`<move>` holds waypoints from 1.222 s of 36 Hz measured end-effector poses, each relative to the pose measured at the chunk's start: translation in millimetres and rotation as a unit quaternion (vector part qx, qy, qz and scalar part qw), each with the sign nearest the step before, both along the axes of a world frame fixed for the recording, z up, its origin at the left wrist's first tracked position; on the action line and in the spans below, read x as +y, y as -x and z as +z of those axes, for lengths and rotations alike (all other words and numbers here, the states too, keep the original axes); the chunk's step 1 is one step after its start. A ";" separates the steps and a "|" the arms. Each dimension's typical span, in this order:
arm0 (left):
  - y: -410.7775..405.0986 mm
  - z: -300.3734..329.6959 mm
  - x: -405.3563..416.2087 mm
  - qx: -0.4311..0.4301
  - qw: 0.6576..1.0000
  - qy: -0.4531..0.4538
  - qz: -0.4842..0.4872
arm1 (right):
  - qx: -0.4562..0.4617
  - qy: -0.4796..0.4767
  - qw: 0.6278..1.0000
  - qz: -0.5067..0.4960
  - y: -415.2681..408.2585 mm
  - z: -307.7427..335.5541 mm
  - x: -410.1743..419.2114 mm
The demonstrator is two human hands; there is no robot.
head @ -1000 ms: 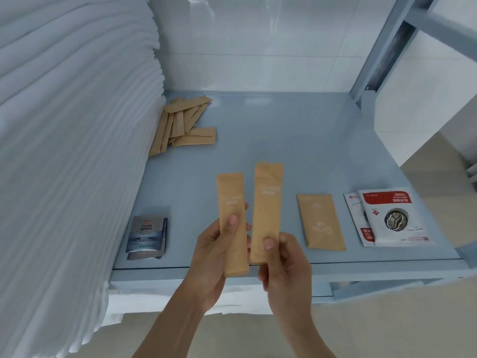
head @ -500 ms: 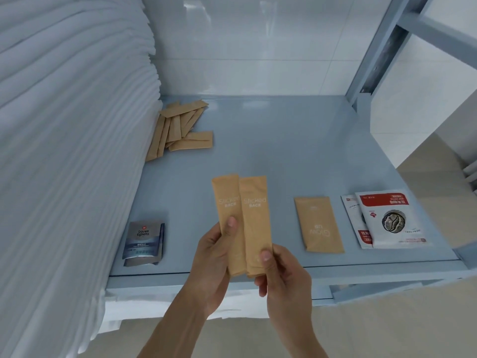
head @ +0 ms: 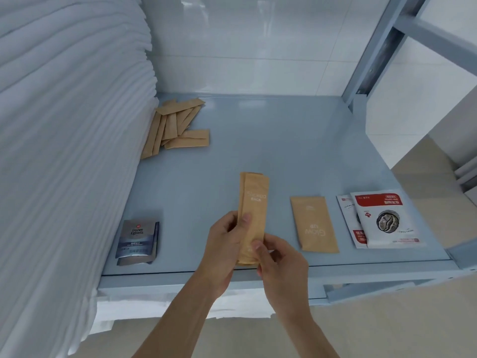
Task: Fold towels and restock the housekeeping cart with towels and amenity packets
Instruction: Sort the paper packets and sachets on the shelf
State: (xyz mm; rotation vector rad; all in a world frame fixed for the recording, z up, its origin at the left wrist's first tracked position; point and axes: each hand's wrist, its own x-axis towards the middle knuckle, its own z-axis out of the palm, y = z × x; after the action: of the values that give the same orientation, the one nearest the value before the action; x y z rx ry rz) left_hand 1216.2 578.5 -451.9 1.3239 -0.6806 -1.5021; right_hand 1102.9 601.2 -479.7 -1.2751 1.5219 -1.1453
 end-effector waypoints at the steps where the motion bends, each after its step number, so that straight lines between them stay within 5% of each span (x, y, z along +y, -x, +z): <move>1: 4.2 1.2 -3.5 -0.017 1.000 0.001 -0.004 | -0.005 -0.006 1.000 -0.002 2.5 0.3 -4.0; 5: 20.3 -7.1 -20.3 -0.206 0.978 0.023 -0.020 | 0.043 -0.018 0.999 -0.002 11.2 2.1 -20.1; 8: 27.7 -17.8 -22.7 -0.410 0.911 0.023 -0.027 | 0.107 -0.043 0.993 0.004 16.8 -0.7 -28.7; 10: 28.9 -20.8 -18.9 -0.462 0.885 0.040 -0.035 | 0.147 -0.051 0.988 0.004 18.2 -3.3 -31.3; 15: 23.6 -23.4 -19.8 -0.484 0.873 0.044 -0.044 | 0.213 -0.039 0.976 -0.011 16.8 -4.6 -30.5; 22: 9.4 -13.2 -24.8 -0.435 0.900 0.034 0.021 | 0.220 -0.007 0.975 -0.025 14.6 8.4 -36.7; 30: -39.9 -4.5 -33.0 -0.362 0.916 0.024 0.172 | 0.247 0.031 0.964 0.097 -39.4 33.4 -83.3; 35: -60.2 -10.2 -57.1 -0.324 0.920 0.030 0.219 | 0.337 0.048 0.923 0.178 -77.8 29.0 -111.3; 44: -102.5 -10.5 -121.0 -0.573 0.783 0.108 0.216 | 0.386 0.149 0.874 0.253 -127.9 12.2 -166.8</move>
State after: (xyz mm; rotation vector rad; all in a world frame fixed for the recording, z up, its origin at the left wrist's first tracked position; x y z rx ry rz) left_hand 1318.7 457.5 -462.4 1.9801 -1.1297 -0.0907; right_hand 1230.8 434.4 -467.5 -2.3737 1.4007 -0.5369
